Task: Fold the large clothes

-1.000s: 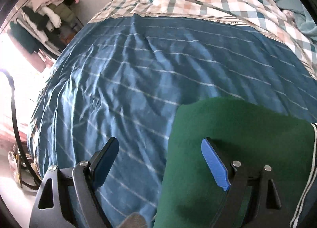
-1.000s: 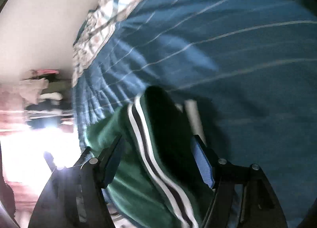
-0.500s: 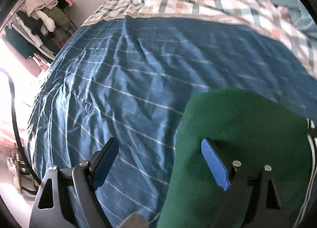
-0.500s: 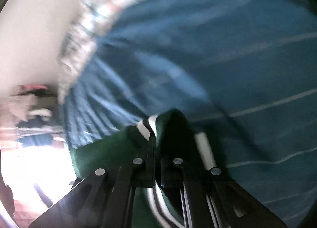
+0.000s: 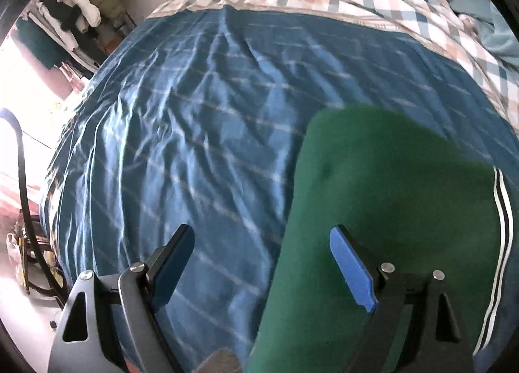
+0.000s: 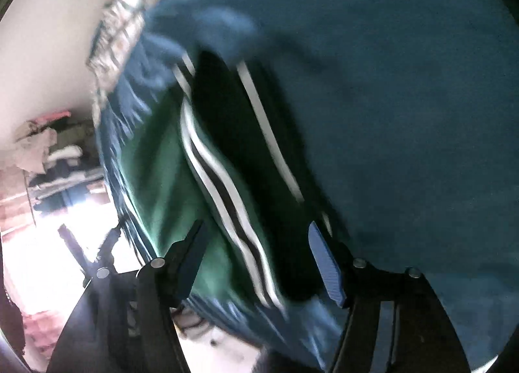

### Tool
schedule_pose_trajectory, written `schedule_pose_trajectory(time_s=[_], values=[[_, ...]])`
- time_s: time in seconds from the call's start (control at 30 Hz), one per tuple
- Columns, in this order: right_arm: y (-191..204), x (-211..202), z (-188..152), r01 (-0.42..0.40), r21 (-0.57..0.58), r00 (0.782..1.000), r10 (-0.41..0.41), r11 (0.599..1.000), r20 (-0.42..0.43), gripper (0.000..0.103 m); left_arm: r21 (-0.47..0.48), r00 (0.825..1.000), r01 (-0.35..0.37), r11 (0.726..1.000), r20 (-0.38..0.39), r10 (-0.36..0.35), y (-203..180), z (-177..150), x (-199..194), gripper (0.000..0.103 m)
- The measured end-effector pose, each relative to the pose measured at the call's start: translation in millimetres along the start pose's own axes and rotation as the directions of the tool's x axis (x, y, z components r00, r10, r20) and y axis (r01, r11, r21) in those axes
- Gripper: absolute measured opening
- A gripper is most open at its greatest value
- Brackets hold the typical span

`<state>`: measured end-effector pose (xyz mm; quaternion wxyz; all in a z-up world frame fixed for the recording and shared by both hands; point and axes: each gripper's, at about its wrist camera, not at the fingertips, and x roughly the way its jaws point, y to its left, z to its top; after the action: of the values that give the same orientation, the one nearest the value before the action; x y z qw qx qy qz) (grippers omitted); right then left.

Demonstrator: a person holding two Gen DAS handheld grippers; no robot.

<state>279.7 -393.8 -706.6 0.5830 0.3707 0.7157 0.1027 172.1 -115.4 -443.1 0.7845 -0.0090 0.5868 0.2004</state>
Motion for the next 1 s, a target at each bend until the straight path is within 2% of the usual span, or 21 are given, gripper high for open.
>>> schedule_pose_trajectory(time_s=[0.1,0.13,0.17,0.2,0.23,0.3,0.4,0.43,0.47,0.53,0.57,0.6,0.63,0.67,0.7,0.73,0.77,0.83,0.9,0.97,1.0], values=[[-17.5,35.9,-20.1,0.042,0.038,0.994,-0.038,0.998,-0.102,0.066,0.019,1.0,-0.003,1.0,-0.024,0.003,-6.8,-17.9,2.2,0.085],[-23.9,52.2,-25.5,0.046,0.066,0.989,-0.036,0.997,-0.143,0.06,0.034,0.999,-0.008,0.999,-0.035,0.009,-10.7,-24.3,6.1,0.085],[-25.2,59.1,-27.0,0.01,0.094,0.992,0.002,0.996,-0.126,0.034,0.055,0.999,-0.009,0.998,-0.043,0.011,-15.8,-30.5,11.7,0.085],[-24.5,60.6,-28.9,-0.028,0.104,0.994,0.038,0.994,-0.101,0.031,0.072,0.999,-0.011,0.997,-0.043,0.014,-18.9,-34.0,16.3,0.085],[-20.0,55.3,-32.0,-0.02,0.083,0.997,0.026,0.996,-0.071,0.022,0.098,0.998,-0.024,0.995,-0.062,0.031,-22.8,-39.0,23.9,0.085],[-2.6,31.6,-39.3,-0.013,0.023,1.0,0.013,1.0,0.026,0.017,0.102,0.997,-0.008,0.995,-0.071,0.016,-24.4,-43.3,29.7,0.085],[-2.0,-1.1,-46.6,0.027,0.006,0.989,-0.028,1.0,0.149,0.013,0.065,0.994,0.083,0.994,-0.082,-0.078,-21.3,-45.9,37.2,0.098],[-12.6,4.1,-43.2,0.059,0.021,0.988,-0.061,0.998,0.142,0.012,0.047,0.989,0.113,0.993,-0.097,-0.108,-20.0,-46.3,41.7,0.103],[-37.8,18.6,-38.4,0.087,0.1,0.989,-0.098,0.991,0.113,0.011,0.021,0.981,0.154,0.988,-0.121,-0.151,-18.3,-46.1,49.5,0.103],[-57.9,43.1,-32.0,0.133,0.133,0.988,-0.141,0.982,0.059,0.011,-0.054,0.95,0.254,0.966,-0.175,-0.26,-12.7,-43.4,69.3,0.103],[-63.8,52.8,-29.1,0.167,0.147,0.983,-0.176,0.975,0.047,0.011,-0.106,0.926,0.311,0.944,-0.191,-0.327,-7.6,-41.9,78.3,0.103],[-62.8,56.0,-27.6,0.172,0.152,0.983,-0.18,0.973,0.038,0.011,-0.204,0.869,0.41,0.889,-0.209,-0.448,1.6,-40.1,93.3,0.103],[-58.0,58.3,-24.5,0.189,0.144,0.981,-0.194,0.971,0.018,0.011,-0.272,0.82,0.467,0.841,-0.222,-0.527,7.7,-39.2,104.5,0.103],[-54.2,56.0,-23.4,0.204,0.127,0.979,-0.205,0.971,0.001,0.011,-0.345,0.759,0.514,0.786,-0.245,-0.604,14.1,-37.4,118.5,0.103],[-49.1,52.8,-20.4,0.208,0.119,0.978,-0.209,0.971,-0.004,0.013,-0.37,0.737,0.525,0.766,-0.253,-0.627,18.5,-35.8,124.0,0.103],[-44.3,47.9,-18.8,0.196,0.118,0.98,-0.197,0.973,-0.007,0.015,-0.358,0.748,0.523,0.774,-0.242,-0.618,21.2,-33.0,121.7,0.103],[-38.8,39.5,-19.7,0.197,0.115,0.98,-0.198,0.974,-0.007,0.017,-0.319,0.778,0.509,0.8,-0.228,-0.585,21.8,-29.3,114.3,0.103],[-25.1,18.9,-23.8,0.258,0.091,0.964,-0.262,0.962,0.036,0.017,-0.193,0.859,0.443,0.875,-0.187,-0.476,19.5,-19.5,87.4,0.103],[4.1,1.6,-23.0,0.306,0.045,0.944,-0.309,0.951,0.115,0.018,-0.092,0.917,0.364,0.927,-0.136,-0.374,22.1,-9.9,59.2,0.103],[45.5,-7.5,-26.9,0.305,-0.023,0.937,-0.295,0.952,0.185,0.018,-0.051,0.948,0.302,0.952,-0.087,-0.306,33.9,-4.9,41.2,0.103],[65.2,-5.4,-25.8,0.289,-0.056,0.941,-0.273,0.956,0.199,0.018,-0.041,0.968,0.244,0.969,-0.057,-0.246,46.9,-1.9,31.2,0.103]])
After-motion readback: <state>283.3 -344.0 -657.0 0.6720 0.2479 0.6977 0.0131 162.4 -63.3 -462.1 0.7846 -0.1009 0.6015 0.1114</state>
